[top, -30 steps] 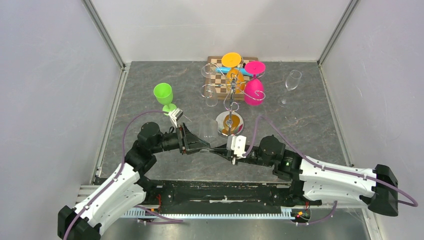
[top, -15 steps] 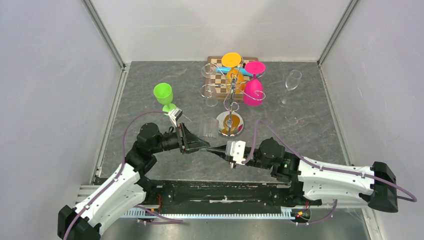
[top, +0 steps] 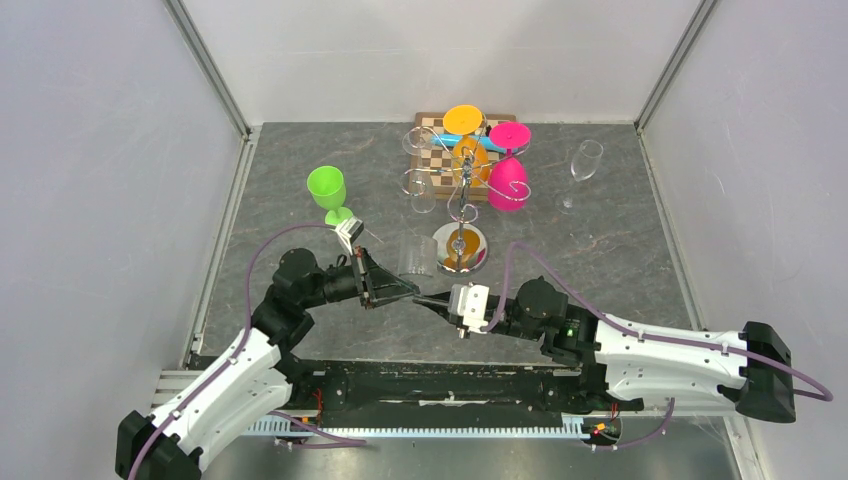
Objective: Take the wine glass off the wine glass rack
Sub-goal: Place the wine glass at the center of the board.
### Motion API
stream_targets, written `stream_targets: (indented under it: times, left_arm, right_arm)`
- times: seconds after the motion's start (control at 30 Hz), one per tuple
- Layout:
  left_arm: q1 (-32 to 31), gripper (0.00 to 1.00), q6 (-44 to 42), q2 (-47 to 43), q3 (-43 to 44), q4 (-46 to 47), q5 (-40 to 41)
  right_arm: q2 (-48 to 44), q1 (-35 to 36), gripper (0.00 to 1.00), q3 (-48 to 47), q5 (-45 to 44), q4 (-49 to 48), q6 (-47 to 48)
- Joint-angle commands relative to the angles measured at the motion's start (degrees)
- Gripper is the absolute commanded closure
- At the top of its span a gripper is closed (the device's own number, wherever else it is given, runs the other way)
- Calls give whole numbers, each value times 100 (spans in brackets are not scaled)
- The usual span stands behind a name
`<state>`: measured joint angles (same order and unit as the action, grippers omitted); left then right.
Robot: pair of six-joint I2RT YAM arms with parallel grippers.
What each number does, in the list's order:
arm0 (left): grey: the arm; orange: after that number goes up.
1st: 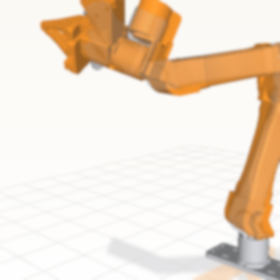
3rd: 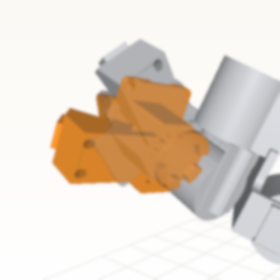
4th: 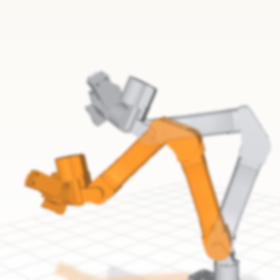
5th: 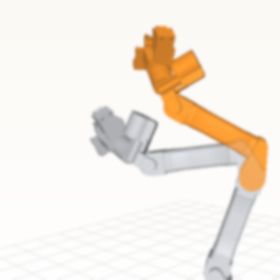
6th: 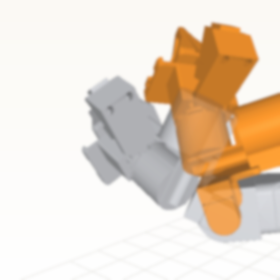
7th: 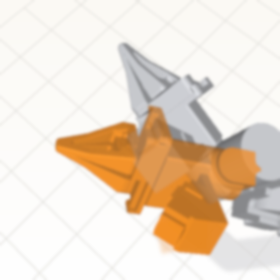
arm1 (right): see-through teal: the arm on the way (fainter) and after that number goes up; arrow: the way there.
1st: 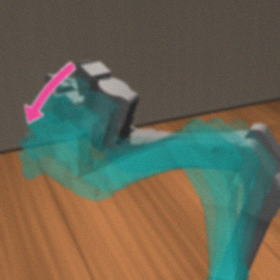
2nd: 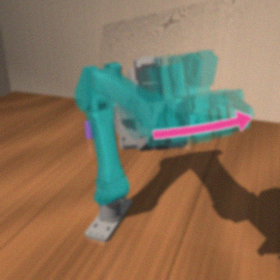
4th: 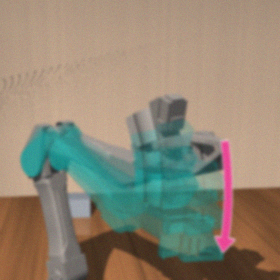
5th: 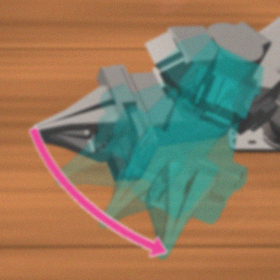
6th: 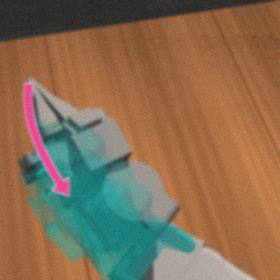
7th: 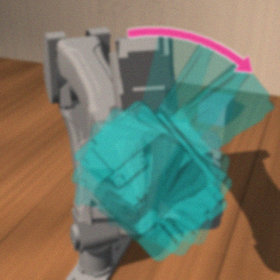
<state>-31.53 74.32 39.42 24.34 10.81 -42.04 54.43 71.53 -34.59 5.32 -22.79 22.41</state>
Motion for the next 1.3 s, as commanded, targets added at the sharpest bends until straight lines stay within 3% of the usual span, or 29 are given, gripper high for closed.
stream_targets:
  times: [0.0,0.37,0.47,0.67,1.0,1.27]
  left_arm:
    - [-82,98,148,-136,-18,496,-239]
    - [-82,98,-35,-180,-103,527,-366]
    - [-82,98,-94,-183,-113,523,-415]
    - [-82,98,-340,-265,-105,369,-666]
    - [-82,98,-1102,-426,-12,-361,-1347]
    - [-82,98,-2021,-533,-62,-1269,-1846]
  right_arm:
    - [6,33,100,-296,-144,-476,39]
    - [-381,35,59,-441,-247,338,-110]
    - [-522,36,52,-483,-251,540,-197]
    - [-872,29,45,-685,-613,1188,-497]
    - [-394,31,34,-2258,-1575,3773,-1809]
    - [-427,32,29,-2763,-1276,4710,-2133]
